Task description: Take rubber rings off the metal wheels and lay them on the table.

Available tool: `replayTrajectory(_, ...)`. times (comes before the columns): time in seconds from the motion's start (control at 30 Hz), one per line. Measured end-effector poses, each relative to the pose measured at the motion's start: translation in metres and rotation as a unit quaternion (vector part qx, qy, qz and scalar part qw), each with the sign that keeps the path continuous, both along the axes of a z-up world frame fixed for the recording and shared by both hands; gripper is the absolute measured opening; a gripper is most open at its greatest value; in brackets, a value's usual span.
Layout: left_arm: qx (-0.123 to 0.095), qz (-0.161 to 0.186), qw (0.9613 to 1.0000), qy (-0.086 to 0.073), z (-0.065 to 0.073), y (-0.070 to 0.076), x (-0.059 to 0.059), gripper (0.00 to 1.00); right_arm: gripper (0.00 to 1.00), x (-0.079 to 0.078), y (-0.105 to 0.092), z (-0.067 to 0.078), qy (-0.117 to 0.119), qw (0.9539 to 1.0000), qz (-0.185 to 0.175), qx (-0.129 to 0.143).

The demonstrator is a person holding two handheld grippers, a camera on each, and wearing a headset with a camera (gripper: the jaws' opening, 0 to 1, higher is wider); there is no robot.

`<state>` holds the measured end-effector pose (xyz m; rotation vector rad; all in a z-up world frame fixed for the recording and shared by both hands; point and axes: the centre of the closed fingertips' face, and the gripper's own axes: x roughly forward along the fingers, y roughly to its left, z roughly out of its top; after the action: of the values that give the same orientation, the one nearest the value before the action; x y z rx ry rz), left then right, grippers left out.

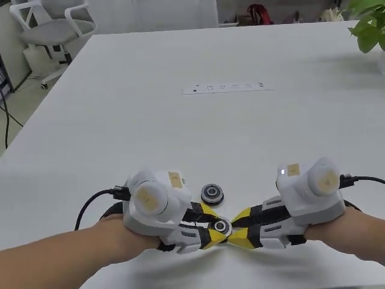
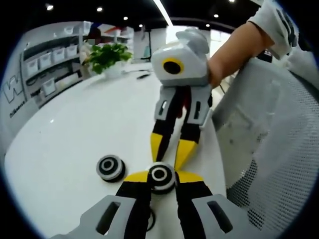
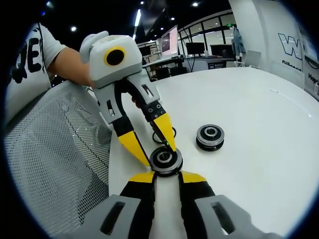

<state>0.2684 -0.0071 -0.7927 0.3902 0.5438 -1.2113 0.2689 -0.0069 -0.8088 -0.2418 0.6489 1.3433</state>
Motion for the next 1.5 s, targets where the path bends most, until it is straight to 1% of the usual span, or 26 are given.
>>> replayTrajectory(0.17, -0.011, 0.009, 0.9999, 0.009, 0.000, 0.000, 0.001, 0.20, 0.15, 0.000, 0.000, 0.000, 0.001, 1.0000, -0.001, -0.001)
replayTrajectory(0.2, -0.021, 0.018, 0.9994, 0.020, 0.001, 0.000, 0.001, 0.19, 0.15, 0.000, 0.000, 0.000, 0.001, 1.0000, -0.001, -0.001)
replayTrajectory(0.23, -0.023, 0.042, 0.9987, 0.019, 0.001, 0.003, 0.007, 0.14, 0.14, 0.000, 0.000, 0.000, 0.001, 1.0000, 0.000, -0.001)
replayTrajectory(0.27, -0.029, 0.028, 0.9989, 0.025, 0.002, 0.001, 0.004, 0.14, 0.14, -0.001, 0.000, 0.000, 0.001, 1.0000, 0.001, -0.001)
replayTrajectory(0.3, -0.028, 0.030, 0.9989, 0.025, 0.002, 0.002, 0.005, 0.14, 0.14, -0.001, 0.001, 0.000, 0.001, 1.0000, 0.001, -0.002)
replayTrajectory(0.33, -0.026, 0.028, 0.9991, 0.021, 0.002, 0.002, 0.004, 0.14, 0.14, -0.001, 0.001, 0.000, 0.000, 1.0000, 0.001, -0.002)
replayTrajectory(0.4, -0.017, 0.019, 0.9996, 0.007, 0.002, 0.001, 0.003, 0.14, 0.14, -0.001, 0.001, 0.000, 0.000, 1.0000, 0.001, -0.003)
replayTrajectory(0.53, -0.015, 0.016, 0.9998, -0.002, 0.002, 0.002, 0.002, 0.14, 0.13, -0.001, 0.001, -0.001, 0.001, 1.0000, 0.000, -0.004)
replayTrajectory(0.63, -0.006, 0.012, 0.9998, -0.016, 0.002, 0.002, 0.000, 0.14, 0.09, -0.001, 0.000, -0.001, 0.005, 1.0000, -0.003, -0.006)
replayTrajectory(0.67, -0.005, 0.012, 0.9998, -0.017, 0.002, 0.002, 0.001, 0.14, 0.01, -0.001, -0.005, -0.005, -0.005, 0.9997, 0.008, -0.022)
replayTrajectory(0.7, -0.006, 0.013, 0.9998, -0.016, 0.002, 0.002, 0.001, 0.14, 0.01, 0.001, -0.003, -0.003, 0.002, 0.9999, -0.006, -0.012)
replayTrajectory(0.73, -0.005, 0.014, 0.9998, -0.016, 0.002, 0.002, 0.002, 0.14, 0.01, 0.000, -0.004, -0.003, 0.007, 0.9999, -0.007, -0.012)
replayTrajectory(0.83, -0.005, 0.015, 0.9997, -0.017, 0.002, 0.002, 0.002, 0.14, 0.00, 0.000, -0.004, -0.003, 0.005, 0.9999, -0.007, -0.015)
replayTrajectory(0.93, 0.000, 0.011, 0.9997, -0.022, 0.001, 0.002, 0.002, 0.14, 0.00, 0.002, -0.005, -0.003, 0.018, 0.9996, -0.018, -0.015)
replayTrajectory(0.97, 0.000, 0.011, 0.9997, -0.022, 0.002, 0.002, 0.002, 0.14, 0.00, 0.003, -0.005, -0.003, 0.031, 0.9991, -0.027, -0.011)
replayTrajectory(1.07, -0.001, 0.013, 0.9997, -0.022, 0.001, 0.002, 0.002, 0.14, 0.00, 0.005, -0.006, 0.000, 0.056, 0.9973, -0.049, 0.003)
replayTrajectory(1.13, 0.000, 0.013, 0.9997, -0.021, 0.001, 0.002, 0.002, 0.13, 0.00, 0.009, -0.009, 0.002, 0.066, 0.9955, -0.066, 0.011)
replayTrajectory(1.17, 0.000, 0.012, 0.9997, -0.021, 0.001, 0.002, 0.002, 0.13, 0.00, 0.013, -0.010, 0.004, 0.067, 0.9944, -0.080, 0.019)
replayTrajectory(1.2, 0.001, 0.011, 0.9997, -0.021, 0.001, 0.002, 0.002, 0.13, 0.00, 0.014, -0.010, 0.006, 0.079, 0.9927, -0.087, 0.028)
replayTrajectory(1.23, 0.001, 0.011, 0.9997, -0.021, 0.001, 0.002, 0.002, 0.13, 0.00, 0.016, -0.012, 0.008, 0.085, 0.9914, -0.094, 0.034)
replayTrajectory(1.27, 0.001, 0.010, 0.9997, -0.021, 0.001, 0.002, 0.002, 0.13, 0.00, 0.016, -0.012, 0.008, 0.082, 0.9922, -0.089, 0.032)
replayTrajectory(1.33, 0.002, 0.011, 0.9997, -0.021, 0.001, 0.002, 0.002, 0.13, 0.00, 0.014, -0.011, 0.008, 0.082, 0.9921, -0.090, 0.033)
replayTrajectory(1.37, 0.003, 0.011, 0.9997, -0.022, 0.001, 0.001, 0.002, 0.13, 0.00, 0.014, -0.010, 0.009, 0.084, 0.9916, -0.092, 0.036)
replayTrajectory(1.4, 0.004, 0.011, 0.9997, -0.023, 0.001, 0.001, 0.002, 0.13, 0.00, 0.015, -0.008, 0.013, 0.092, 0.9898, -0.097, 0.049)
replayTrajectory(1.43, 0.004, 0.013, 0.9996, -0.023, 0.001, 0.001, 0.003, 0.13, 0.00, 0.015, -0.007, 0.014, 0.095, 0.9894, -0.098, 0.050)
replayTrajectory(1.5, 0.007, 0.013, 0.9995, -0.026, 0.000, 0.000, 0.003, 0.13, 0.00, 0.014, -0.007, 0.014, 0.088, 0.9905, -0.094, 0.049)
